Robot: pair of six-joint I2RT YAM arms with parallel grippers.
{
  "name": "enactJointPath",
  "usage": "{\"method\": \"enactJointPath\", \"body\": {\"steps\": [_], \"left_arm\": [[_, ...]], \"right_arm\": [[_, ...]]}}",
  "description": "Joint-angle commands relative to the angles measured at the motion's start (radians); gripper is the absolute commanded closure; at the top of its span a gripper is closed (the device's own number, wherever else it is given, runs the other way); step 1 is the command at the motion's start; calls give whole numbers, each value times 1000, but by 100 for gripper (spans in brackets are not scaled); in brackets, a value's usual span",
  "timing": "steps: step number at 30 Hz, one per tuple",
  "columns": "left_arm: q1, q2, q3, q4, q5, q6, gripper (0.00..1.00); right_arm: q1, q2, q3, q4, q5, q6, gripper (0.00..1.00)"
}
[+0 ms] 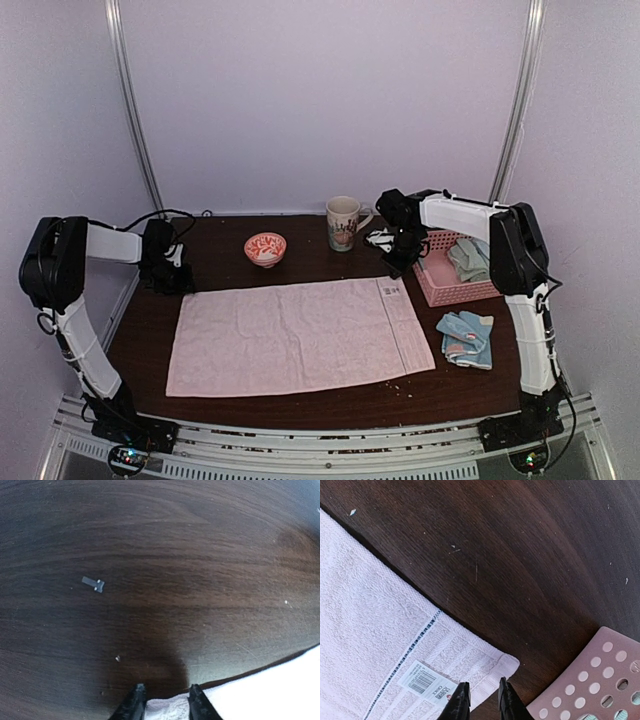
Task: Roll the towels
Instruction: Pick up the towel from the center of the board.
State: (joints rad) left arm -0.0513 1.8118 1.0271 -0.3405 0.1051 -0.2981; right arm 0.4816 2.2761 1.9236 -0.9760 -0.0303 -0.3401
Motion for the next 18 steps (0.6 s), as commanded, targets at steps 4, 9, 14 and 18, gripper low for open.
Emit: {"method": "enactJointPath", "body": {"steps": [4,9,14,18], "left_arm": [[6,-6,-33,-111,-87,32,66],[2,-3,-51,-107,-80,38,72],[-20,14,-62,-107,-100,45,74],[-34,62,-52,-107,-89,45,81]], "right_arm": [[5,-58,-17,-4,-3,4,79],[5,-55,-8,-4,-2,4,79],[5,-54,-7,-5,0,4,79],[5,-45,-5,-4,0,4,79]]}}
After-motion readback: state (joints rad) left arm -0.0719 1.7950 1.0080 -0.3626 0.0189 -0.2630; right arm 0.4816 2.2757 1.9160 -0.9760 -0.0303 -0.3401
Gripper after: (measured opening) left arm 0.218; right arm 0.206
